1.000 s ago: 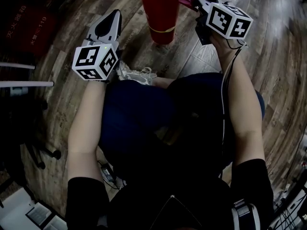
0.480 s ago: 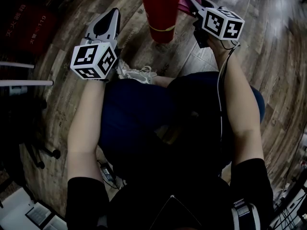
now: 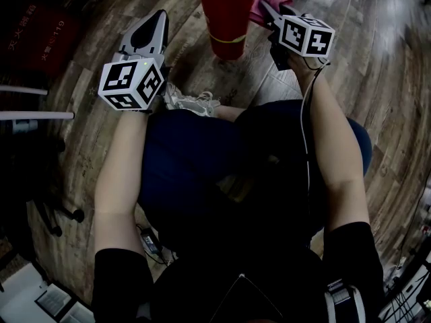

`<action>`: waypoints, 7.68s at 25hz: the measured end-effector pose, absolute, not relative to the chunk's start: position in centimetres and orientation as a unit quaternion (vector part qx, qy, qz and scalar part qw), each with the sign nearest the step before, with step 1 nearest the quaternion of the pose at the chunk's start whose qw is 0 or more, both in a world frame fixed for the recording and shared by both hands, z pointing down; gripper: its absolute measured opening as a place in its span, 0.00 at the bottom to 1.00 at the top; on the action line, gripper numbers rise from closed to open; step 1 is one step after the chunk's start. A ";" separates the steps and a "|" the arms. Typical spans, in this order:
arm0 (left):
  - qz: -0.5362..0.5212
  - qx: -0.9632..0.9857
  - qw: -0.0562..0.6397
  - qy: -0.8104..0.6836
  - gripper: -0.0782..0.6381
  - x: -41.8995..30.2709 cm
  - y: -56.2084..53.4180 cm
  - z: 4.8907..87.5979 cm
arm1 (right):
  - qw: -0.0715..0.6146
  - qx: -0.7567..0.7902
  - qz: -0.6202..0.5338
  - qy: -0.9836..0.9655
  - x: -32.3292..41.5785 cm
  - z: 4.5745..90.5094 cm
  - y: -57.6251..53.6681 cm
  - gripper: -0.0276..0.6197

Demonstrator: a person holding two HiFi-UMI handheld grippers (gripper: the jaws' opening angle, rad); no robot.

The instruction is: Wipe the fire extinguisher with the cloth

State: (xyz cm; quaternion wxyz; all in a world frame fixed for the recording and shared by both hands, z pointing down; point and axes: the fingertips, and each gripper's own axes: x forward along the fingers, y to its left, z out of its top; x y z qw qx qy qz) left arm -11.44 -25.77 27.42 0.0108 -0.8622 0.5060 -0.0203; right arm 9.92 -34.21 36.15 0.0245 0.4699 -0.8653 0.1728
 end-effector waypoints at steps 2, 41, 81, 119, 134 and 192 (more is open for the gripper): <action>-0.020 -0.862 0.011 0.506 0.13 -11.5 -25.7 27.4 | 0.032 0.473 0.174 -0.863 10.0 36.8 -34.3 0.14; -0.013 -0.862 0.005 0.506 0.13 -11.9 -25.8 27.5 | 0.129 0.482 0.203 -0.842 9.7 47.3 -34.8 0.14; 0.002 -0.868 -0.016 0.496 0.13 -11.9 -26.1 27.5 | 0.240 0.469 0.232 -0.818 8.9 57.1 -34.3 0.14; -0.022 -0.861 0.000 0.508 0.13 -11.7 -25.1 28.2 | 0.113 0.580 0.288 -0.754 14.6 49.9 -33.3 0.14; -0.030 -0.857 0.017 0.514 0.13 -11.5 -24.4 27.9 | -0.105 0.554 0.152 -0.812 11.5 27.5 -28.2 0.14; -0.018 -0.860 0.021 0.510 0.13 -11.2 -24.2 27.3 | 0.005 0.549 0.122 -0.827 5.8 37.0 -27.3 0.14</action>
